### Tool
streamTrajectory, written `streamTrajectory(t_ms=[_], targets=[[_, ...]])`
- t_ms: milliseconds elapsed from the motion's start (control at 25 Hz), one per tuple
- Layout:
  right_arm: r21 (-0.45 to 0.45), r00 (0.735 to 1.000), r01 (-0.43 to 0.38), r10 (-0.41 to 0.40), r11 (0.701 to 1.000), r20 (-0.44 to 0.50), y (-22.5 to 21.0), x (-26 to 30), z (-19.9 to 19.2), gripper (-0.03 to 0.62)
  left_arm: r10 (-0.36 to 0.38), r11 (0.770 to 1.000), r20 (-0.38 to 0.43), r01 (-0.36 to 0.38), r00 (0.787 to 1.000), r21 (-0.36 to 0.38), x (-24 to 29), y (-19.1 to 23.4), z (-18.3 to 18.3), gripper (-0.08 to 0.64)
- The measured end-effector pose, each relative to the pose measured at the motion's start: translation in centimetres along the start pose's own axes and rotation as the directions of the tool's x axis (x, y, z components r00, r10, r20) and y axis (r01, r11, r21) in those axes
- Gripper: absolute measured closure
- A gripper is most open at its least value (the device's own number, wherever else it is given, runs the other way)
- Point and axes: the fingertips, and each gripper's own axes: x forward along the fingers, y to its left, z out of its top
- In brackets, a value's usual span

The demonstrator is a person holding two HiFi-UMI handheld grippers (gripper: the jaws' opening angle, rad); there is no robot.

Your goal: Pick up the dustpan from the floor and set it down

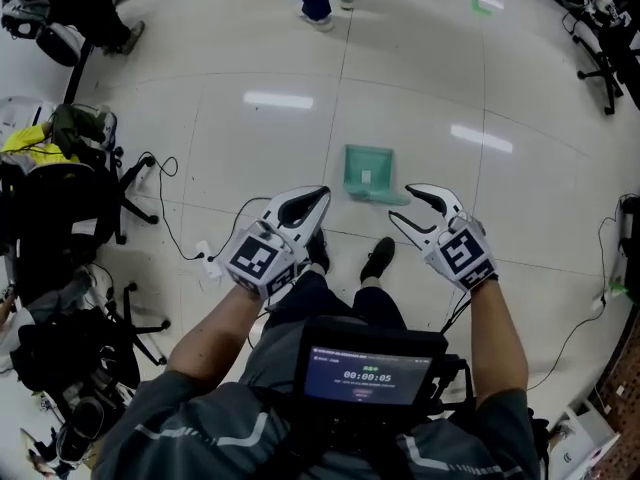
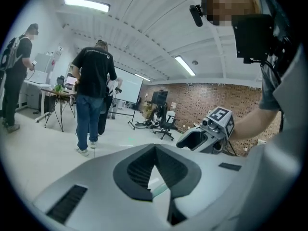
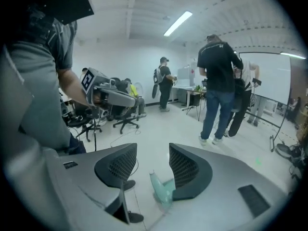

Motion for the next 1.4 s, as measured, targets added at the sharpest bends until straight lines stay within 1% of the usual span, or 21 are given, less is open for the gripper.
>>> streamTrajectory(t_ms=[40,120,200,240,360,440,560,640,720,760,840,920,1040,1120,1200,1320,1400], targets=[[-0.016,0.999,-0.016,0.016,1.000,-0.035,-0.4,1.6,-2.3,0.345,-0.003,1.000,-0.017,0.003,1.000,-0.004,1.3,0.8,-2.3,0.527],[-0.047,0.993,-0.050,0.044,0.998,-0.105,-0.9,4.7,-7.0,0.341,-0.004,0.999,-0.062,0.002,0.998,-0.032,3.8,2.5,-7.2,0.528],[-0.068,0.984,-0.084,0.072,0.994,-0.164,-1.3,7.8,-11.3,0.328,0.006,0.998,-0.113,-0.013,0.994,-0.062,5.9,4.3,-11.9,0.528],[-0.081,0.978,-0.103,0.086,0.991,-0.191,-1.6,9.3,-13.2,0.311,0.010,0.997,-0.135,-0.020,0.991,-0.072,6.8,5.1,-13.9,0.528],[-0.115,0.957,-0.163,0.129,0.980,-0.258,-2.2,13.0,-18.0,0.288,0.007,0.995,-0.185,-0.025,0.983,-0.094,9.2,6.5,-19.1,0.527],[-0.116,0.944,-0.205,0.165,0.972,-0.286,-2.3,15.2,-20.6,0.288,-0.005,0.994,-0.216,-0.019,0.976,-0.108,10.3,7.0,-22.1,0.528],[-0.115,0.934,-0.244,0.201,0.963,-0.297,-2.6,17.9,-23.5,0.289,-0.021,0.991,-0.256,-0.013,0.966,-0.132,11.9,7.6,-25.8,0.528],[-0.130,0.934,-0.254,0.208,0.958,-0.292,-3.0,18.8,-24.8,0.299,-0.020,0.990,-0.270,-0.019,0.963,-0.141,12.9,8.0,-27.4,0.528],[-0.144,0.938,-0.253,0.206,0.957,-0.278,-3.3,19.5,-25.7,0.338,-0.022,0.989,-0.274,-0.019,0.962,-0.146,13.6,8.3,-28.6,0.526],[-0.144,0.941,-0.249,0.204,0.958,-0.270,-3.3,19.8,-26.0,0.342,-0.025,0.989,-0.274,-0.016,0.961,-0.148,13.9,8.3,-29.0,0.526],[-0.143,0.948,-0.231,0.189,0.962,-0.258,-3.4,20.5,-26.3,0.347,-0.031,0.989,-0.277,-0.010,0.960,-0.148,14.1,8.6,-29.8,0.527],[-0.155,0.956,-0.202,0.161,0.967,-0.245,-3.7,21.0,-26.3,0.422,-0.034,0.989,-0.275,-0.006,0.961,-0.145,14.2,8.7,-30.1,0.526],[-0.167,0.961,-0.186,0.143,0.968,-0.238,-3.3,20.8,-25.7,0.431,-0.038,0.990,-0.261,0.001,0.965,-0.138,13.4,8.1,-28.8,0.528],[-0.177,0.965,-0.174,0.131,0.969,-0.229,-2.2,19.4,-23.7,0.434,-0.039,0.992,-0.236,0.008,0.971,-0.129,11.4,6.9,-26.1,0.527],[-0.170,0.971,-0.157,0.121,0.973,-0.207,-1.5,17.7,-20.8,0.434,-0.041,0.993,-0.210,0.017,0.977,-0.115,9.4,5.8,-22.4,0.526],[-0.142,0.976,-0.148,0.122,0.979,-0.181,-2.5,16.2,-17.4,0.436,-0.039,0.995,-0.189,0.021,0.981,-0.095,8.9,6.0,-18.3,0.526],[-0.138,0.982,-0.135,0.114,0.981,-0.148,-3.2,14.1,-13.9,0.436,-0.026,0.997,-0.159,0.014,0.987,-0.078,8.4,6.1,-14.9,0.526]])
